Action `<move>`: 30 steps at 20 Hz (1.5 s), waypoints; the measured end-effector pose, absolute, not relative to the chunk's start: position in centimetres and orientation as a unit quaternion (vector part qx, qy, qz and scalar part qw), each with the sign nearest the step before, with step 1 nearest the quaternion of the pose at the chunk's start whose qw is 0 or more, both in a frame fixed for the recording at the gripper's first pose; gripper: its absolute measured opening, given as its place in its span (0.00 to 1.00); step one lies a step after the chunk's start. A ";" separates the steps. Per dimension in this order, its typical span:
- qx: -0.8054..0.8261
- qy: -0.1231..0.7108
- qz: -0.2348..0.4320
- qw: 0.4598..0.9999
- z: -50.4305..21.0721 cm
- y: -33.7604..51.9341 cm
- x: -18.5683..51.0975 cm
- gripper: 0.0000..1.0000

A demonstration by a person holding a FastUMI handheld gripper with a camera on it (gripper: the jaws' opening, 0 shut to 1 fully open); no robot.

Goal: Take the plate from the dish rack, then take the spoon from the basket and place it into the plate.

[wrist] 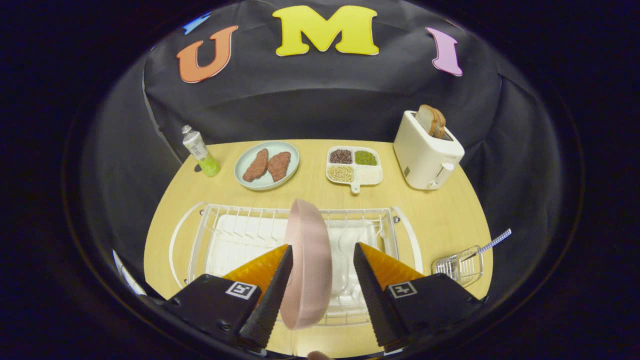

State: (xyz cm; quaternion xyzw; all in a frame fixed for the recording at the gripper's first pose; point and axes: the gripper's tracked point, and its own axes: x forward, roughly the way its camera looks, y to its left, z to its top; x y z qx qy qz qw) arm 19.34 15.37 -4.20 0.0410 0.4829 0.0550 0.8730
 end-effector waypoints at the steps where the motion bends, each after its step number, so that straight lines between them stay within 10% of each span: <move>1: 0.043 0.486 0.048 0.872 -4.5 15.5 19.3 0.73; 6: 0.041 0.493 0.010 0.869 -5.0 15.6 19.1 0.33; 17: -0.034 0.457 -0.062 0.886 -0.6 14.6 18.4 0.30; 30: 0.125 0.437 0.072 0.888 0.3 12.7 8.7 0.27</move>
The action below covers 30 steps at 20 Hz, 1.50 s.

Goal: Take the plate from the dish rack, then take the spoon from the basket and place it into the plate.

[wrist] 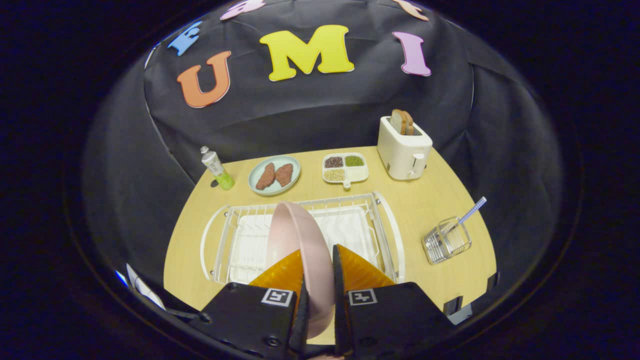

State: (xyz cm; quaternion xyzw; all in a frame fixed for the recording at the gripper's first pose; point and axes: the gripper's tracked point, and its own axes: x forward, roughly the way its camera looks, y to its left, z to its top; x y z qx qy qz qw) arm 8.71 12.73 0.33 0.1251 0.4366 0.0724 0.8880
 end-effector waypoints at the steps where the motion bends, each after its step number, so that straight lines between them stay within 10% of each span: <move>1: 0.140 0.439 0.083 0.883 -0.4 12.4 7.3 0.27; 23: 0.384 0.509 0.159 0.754 -19.8 12.0 -1.8 0.26; 30: 0.377 0.506 0.154 0.761 -20.3 11.0 -0.7 0.44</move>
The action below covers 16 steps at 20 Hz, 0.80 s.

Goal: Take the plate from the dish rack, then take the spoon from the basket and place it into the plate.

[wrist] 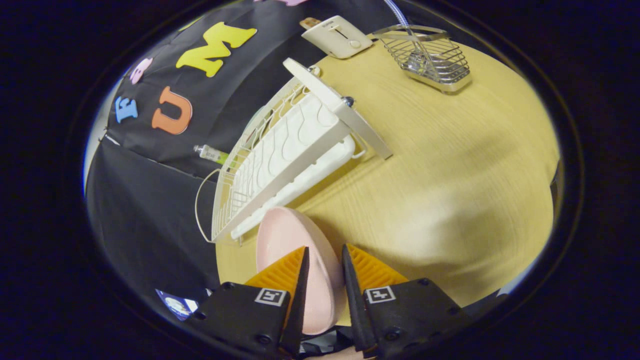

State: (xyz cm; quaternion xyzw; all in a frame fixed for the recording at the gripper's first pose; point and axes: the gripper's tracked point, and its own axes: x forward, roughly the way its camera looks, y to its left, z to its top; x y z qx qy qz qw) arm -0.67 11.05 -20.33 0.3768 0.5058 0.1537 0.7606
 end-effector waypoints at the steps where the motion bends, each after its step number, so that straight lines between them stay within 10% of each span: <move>1: 0.372 0.504 0.153 0.764 -20.1 10.8 -0.6 0.46; 10: 0.236 0.397 0.136 0.877 -16.6 7.1 -0.4 0.80; 16: 0.122 0.229 0.050 0.965 -12.0 1.2 0.5 0.82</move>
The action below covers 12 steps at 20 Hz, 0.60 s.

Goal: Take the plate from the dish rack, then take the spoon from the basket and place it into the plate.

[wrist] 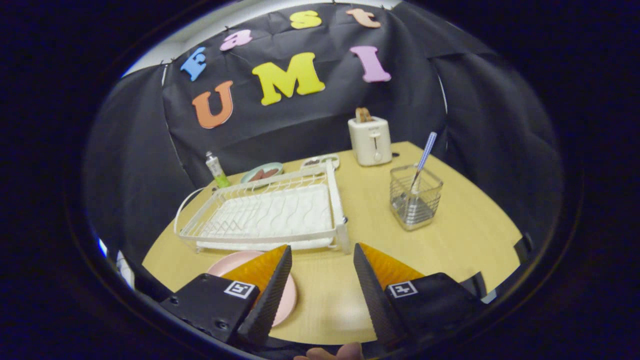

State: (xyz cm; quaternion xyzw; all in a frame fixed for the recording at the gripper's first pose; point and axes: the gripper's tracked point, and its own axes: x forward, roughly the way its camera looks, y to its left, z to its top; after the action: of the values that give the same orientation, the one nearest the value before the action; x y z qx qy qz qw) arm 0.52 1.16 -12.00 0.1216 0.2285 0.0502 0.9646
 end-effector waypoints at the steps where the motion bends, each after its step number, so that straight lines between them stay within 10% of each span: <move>1: 0.115 0.191 0.046 0.974 -10.6 0.3 0.6 0.82; 12: 0.077 0.124 -0.045 0.988 -9.2 -9.7 3.5 0.96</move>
State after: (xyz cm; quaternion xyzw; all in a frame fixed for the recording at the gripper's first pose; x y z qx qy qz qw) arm 3.52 -9.73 -9.19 0.0769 0.1244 -0.0455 0.9882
